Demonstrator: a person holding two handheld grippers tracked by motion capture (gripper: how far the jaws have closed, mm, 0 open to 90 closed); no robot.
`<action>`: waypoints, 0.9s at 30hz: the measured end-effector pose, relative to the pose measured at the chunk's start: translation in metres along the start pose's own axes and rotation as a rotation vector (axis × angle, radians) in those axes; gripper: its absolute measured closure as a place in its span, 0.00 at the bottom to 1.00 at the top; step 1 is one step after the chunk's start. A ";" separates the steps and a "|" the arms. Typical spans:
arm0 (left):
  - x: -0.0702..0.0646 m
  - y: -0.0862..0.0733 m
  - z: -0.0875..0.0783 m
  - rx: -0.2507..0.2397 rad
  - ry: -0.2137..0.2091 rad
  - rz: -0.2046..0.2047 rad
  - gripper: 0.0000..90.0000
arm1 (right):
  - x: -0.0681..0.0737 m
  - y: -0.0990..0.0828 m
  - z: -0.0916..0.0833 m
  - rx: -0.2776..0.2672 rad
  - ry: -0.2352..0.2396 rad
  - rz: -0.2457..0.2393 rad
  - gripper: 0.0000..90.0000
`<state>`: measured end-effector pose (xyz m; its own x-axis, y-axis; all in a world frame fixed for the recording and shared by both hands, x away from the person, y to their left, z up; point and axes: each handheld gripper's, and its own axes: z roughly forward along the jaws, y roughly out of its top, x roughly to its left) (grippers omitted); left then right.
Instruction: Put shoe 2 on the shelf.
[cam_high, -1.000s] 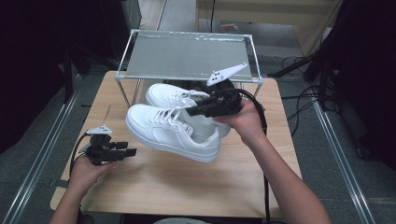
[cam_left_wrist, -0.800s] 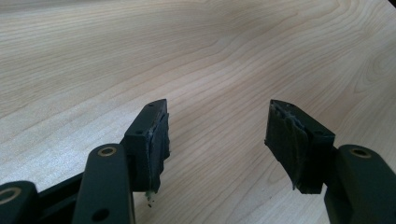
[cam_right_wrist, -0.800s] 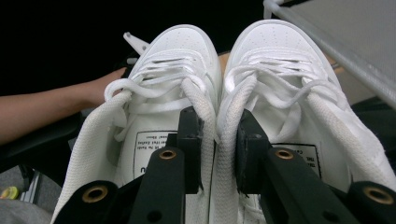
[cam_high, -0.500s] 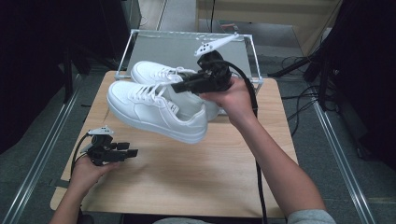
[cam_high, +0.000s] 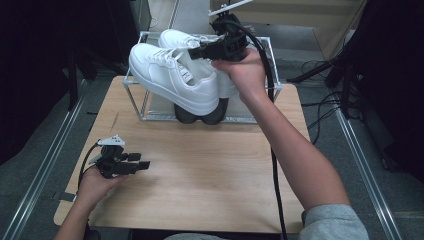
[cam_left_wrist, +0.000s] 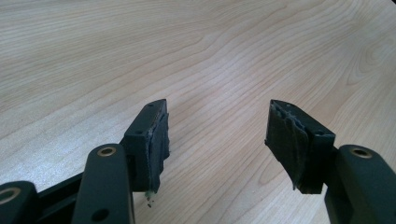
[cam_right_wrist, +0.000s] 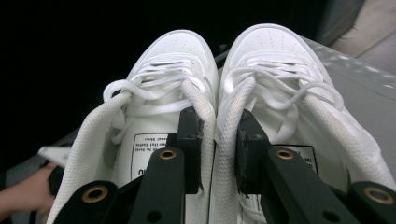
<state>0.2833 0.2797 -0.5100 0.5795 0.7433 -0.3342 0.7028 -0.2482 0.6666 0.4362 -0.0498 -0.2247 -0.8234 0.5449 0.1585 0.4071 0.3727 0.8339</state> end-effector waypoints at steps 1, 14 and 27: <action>0.000 0.000 0.000 0.000 -0.001 0.001 0.44 | -0.005 0.003 0.003 0.001 -0.027 0.015 0.85; 0.000 0.001 0.001 0.001 -0.007 0.009 0.44 | -0.049 0.029 0.040 0.010 -0.276 0.183 0.85; -0.004 0.002 0.002 0.009 -0.010 0.043 0.44 | -0.071 0.045 0.067 -0.018 -0.458 0.290 0.85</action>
<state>0.2836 0.2750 -0.5092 0.6134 0.7258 -0.3114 0.6805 -0.2855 0.6749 0.5392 -0.0211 -0.2337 -0.4202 0.8965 0.1402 0.5815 0.1475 0.8000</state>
